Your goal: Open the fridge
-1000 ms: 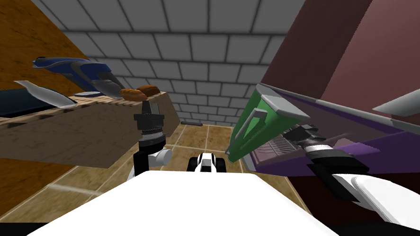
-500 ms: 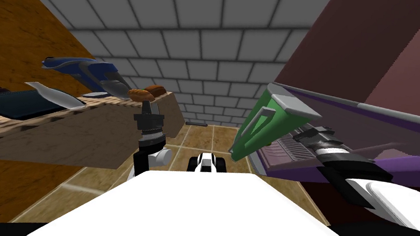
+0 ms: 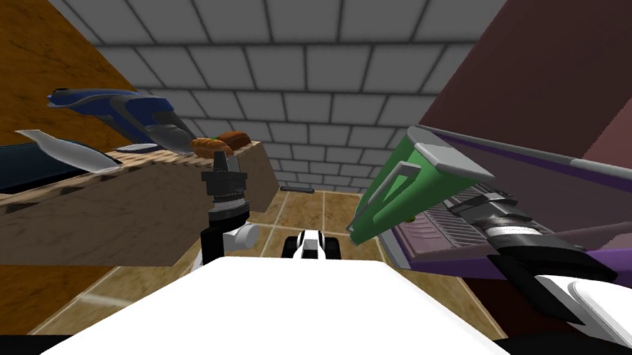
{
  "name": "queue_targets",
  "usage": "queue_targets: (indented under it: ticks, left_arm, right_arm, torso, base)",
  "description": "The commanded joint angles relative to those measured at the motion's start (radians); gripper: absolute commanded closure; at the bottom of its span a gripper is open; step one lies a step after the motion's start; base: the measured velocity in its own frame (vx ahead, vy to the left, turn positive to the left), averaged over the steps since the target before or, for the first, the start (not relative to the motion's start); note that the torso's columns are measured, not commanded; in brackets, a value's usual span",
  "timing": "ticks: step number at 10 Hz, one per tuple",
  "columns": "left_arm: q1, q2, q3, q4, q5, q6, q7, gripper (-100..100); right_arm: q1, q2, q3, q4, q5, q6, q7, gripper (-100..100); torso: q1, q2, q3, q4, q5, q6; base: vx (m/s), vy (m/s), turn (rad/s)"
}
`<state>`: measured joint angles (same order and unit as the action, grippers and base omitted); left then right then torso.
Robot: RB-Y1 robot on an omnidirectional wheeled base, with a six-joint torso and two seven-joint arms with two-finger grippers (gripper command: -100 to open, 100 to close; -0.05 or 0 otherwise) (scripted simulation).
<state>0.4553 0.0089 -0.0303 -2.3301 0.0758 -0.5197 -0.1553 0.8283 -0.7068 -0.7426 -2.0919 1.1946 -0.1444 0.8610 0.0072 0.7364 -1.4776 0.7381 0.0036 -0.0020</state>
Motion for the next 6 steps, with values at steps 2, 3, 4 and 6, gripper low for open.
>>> queue_targets:
  ticks: [2,3,4,6]
  left_arm:
    - [0.0,0.0,0.0,0.0,0.0,0.0,0.0,0]
    - [0.0,0.0,0.0,0.0,0.0,0.0,0.0,0]
    - [0.0,0.0,0.0,0.0,0.0,0.0,0.0,0]
    - [0.0,0.0,0.0,0.0,0.0,0.0,0.0,0]
  right_arm:
    - [0.024,-0.007,-0.026,0.009,-0.001,0.013,-0.006,-100]
    - [0.03,-0.008,-0.033,0.013,-0.002,0.016,-0.008,-100]
    - [0.039,-0.011,-0.042,0.016,-0.002,0.02,-0.01,-100]
    - [0.055,-0.015,-0.059,0.024,-0.003,0.027,-0.014,-100]
  torso:
    - [-0.004,0.002,0.002,0.001,-0.002,0.001]
    - [-0.005,0.002,0.001,0.001,-0.002,0.001]
    - [-0.004,0.002,0.001,0.001,-0.002,0.001]
    - [-0.003,0.001,0.001,0.0,-0.001,0.0]
  base:
    - [0.135,0.156,-0.043]
    - [0.129,0.157,-0.034]
    - [0.135,0.156,-0.04]
    - [0.148,0.18,-0.041]
